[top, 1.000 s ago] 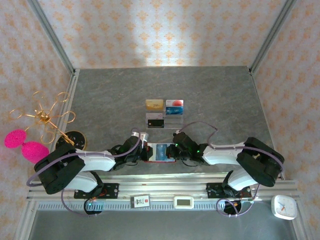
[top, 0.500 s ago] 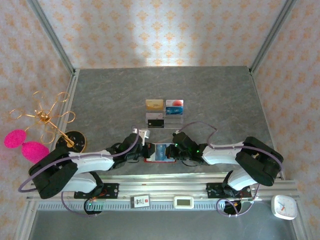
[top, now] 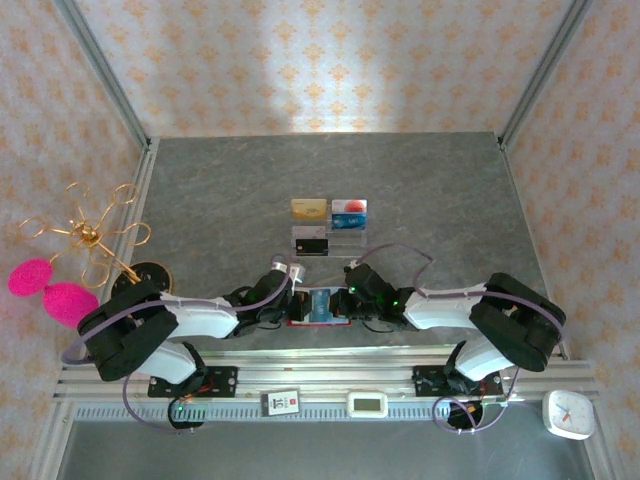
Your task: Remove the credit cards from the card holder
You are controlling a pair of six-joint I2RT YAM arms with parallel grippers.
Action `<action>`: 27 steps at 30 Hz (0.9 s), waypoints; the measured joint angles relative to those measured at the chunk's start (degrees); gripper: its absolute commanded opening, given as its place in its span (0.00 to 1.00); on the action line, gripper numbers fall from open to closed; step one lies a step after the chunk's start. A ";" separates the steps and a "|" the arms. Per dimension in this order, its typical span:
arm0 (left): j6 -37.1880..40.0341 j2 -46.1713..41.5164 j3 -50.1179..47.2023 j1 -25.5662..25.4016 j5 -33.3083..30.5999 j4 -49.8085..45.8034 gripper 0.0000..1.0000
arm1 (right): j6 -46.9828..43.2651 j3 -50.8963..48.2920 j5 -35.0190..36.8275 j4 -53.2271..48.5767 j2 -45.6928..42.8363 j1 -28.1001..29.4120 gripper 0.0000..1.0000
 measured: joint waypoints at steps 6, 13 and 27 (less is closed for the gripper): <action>0.02 1.62 0.00 0.02 0.33 1.75 0.00 | -0.22 -0.44 -2.43 2.99 0.92 -0.35 0.22; 0.02 2.43 0.00 0.13 0.79 3.10 0.00 | -0.42 -0.33 -3.93 4.66 2.56 -1.14 0.00; 0.07 0.24 0.83 1.14 1.86 0.46 0.29 | -16.48 6.10 6.69 -13.77 -20.46 -7.30 0.00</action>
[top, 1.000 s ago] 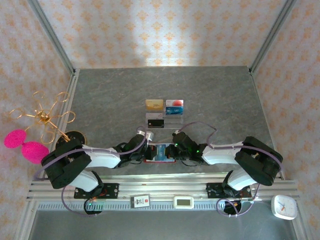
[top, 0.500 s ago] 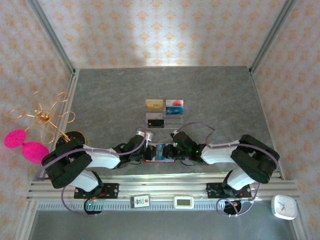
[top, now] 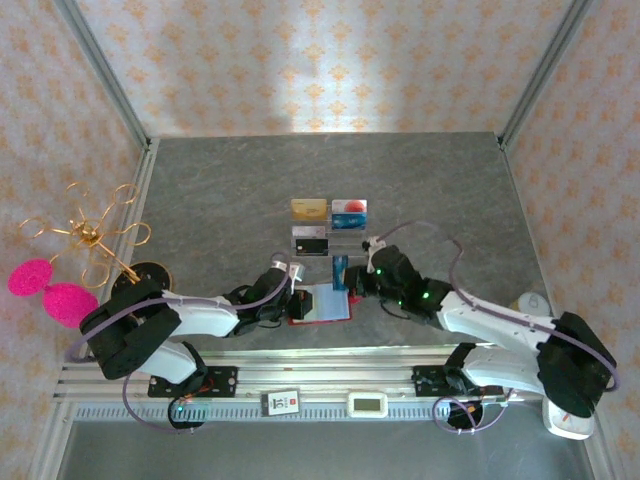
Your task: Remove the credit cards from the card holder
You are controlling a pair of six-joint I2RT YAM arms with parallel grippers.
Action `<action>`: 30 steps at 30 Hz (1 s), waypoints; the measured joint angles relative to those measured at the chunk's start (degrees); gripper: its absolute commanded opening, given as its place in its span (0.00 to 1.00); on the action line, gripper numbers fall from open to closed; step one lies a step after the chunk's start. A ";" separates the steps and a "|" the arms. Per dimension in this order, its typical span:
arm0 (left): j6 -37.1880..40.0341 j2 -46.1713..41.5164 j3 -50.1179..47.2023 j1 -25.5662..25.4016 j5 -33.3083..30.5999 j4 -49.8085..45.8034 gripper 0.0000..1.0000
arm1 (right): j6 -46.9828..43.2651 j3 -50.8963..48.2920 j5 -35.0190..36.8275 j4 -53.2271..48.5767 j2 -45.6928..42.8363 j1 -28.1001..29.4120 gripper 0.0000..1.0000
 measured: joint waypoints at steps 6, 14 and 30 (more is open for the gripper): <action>1.22 -8.81 4.76 0.31 -0.57 -5.60 0.57 | -18.78 16.74 -2.16 -1.84 3.10 -9.18 0.00; 2.99 -19.80 6.60 3.26 -2.21 -12.28 0.99 | -44.02 34.97 -14.82 -13.11 19.65 -15.19 0.00; 13.53 -26.67 11.58 3.76 -12.52 -20.81 0.99 | -82.42 64.17 -17.29 -47.39 41.44 -15.56 0.00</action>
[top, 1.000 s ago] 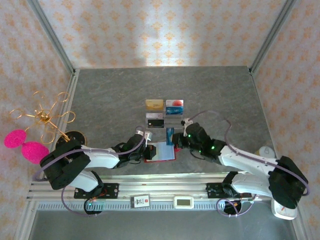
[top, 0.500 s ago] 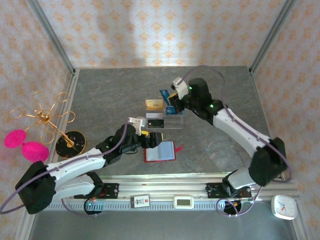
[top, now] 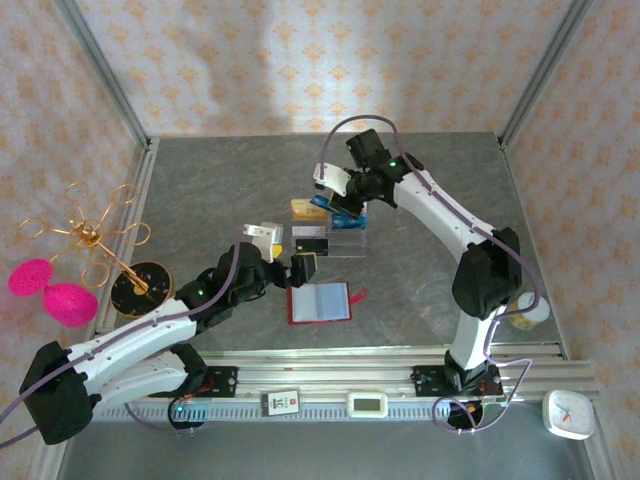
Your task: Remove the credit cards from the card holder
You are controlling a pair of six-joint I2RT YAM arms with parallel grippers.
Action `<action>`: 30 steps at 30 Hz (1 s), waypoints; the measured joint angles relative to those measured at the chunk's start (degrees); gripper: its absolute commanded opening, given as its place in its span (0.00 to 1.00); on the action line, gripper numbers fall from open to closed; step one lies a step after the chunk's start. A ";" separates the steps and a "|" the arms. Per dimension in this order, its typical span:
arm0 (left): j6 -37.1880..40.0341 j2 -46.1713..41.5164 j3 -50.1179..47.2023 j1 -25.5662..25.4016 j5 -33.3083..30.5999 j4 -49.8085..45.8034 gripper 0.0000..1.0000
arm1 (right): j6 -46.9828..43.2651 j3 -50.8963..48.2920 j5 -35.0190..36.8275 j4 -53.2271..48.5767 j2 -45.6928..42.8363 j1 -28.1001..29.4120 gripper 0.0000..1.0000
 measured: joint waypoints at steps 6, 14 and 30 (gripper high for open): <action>2.91 0.00 0.44 0.26 -4.09 -0.22 0.99 | -7.10 0.04 0.57 -4.39 0.50 0.00 0.00; 4.42 1.05 0.50 0.74 -6.58 -0.24 0.99 | -9.86 0.22 4.57 -5.27 4.63 -0.79 0.00; 4.57 1.49 0.50 1.88 -7.43 -0.79 0.99 | -12.00 0.24 9.99 -5.40 5.01 -1.42 0.00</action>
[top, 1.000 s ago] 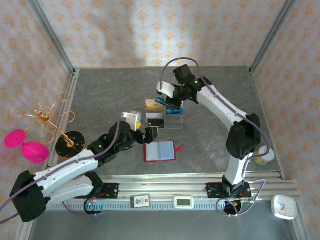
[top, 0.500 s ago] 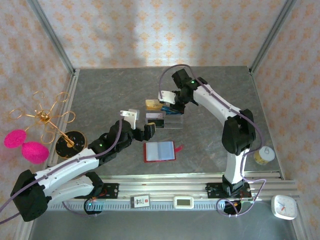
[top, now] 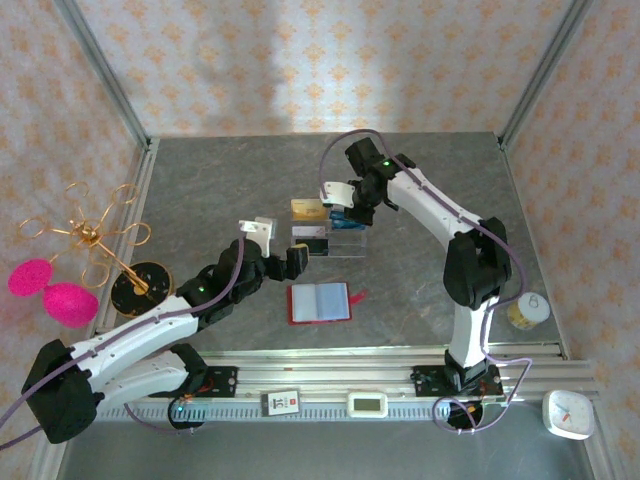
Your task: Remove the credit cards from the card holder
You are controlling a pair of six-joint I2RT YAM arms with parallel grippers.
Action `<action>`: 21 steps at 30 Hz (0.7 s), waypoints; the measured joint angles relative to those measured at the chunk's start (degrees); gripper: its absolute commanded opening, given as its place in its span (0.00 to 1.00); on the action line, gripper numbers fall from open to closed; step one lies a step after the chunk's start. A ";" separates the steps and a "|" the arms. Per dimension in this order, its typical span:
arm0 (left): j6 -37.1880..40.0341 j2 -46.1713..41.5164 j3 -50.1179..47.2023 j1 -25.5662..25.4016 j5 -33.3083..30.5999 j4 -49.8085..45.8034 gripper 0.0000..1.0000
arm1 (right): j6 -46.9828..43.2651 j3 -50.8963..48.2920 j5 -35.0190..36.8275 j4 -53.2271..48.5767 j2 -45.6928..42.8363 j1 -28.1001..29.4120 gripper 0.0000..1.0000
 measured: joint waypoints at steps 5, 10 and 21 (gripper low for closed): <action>0.00 0.79 0.00 0.26 0.04 -0.07 0.99 | -0.57 -0.50 1.46 0.94 0.00 -0.11 0.00; 0.00 1.22 0.00 0.37 0.07 -0.07 0.99 | -1.16 -1.42 2.32 1.38 0.00 -0.11 0.00; -0.02 1.62 0.00 0.66 0.72 0.02 0.99 | -0.98 -2.60 2.95 4.20 0.07 -0.13 0.28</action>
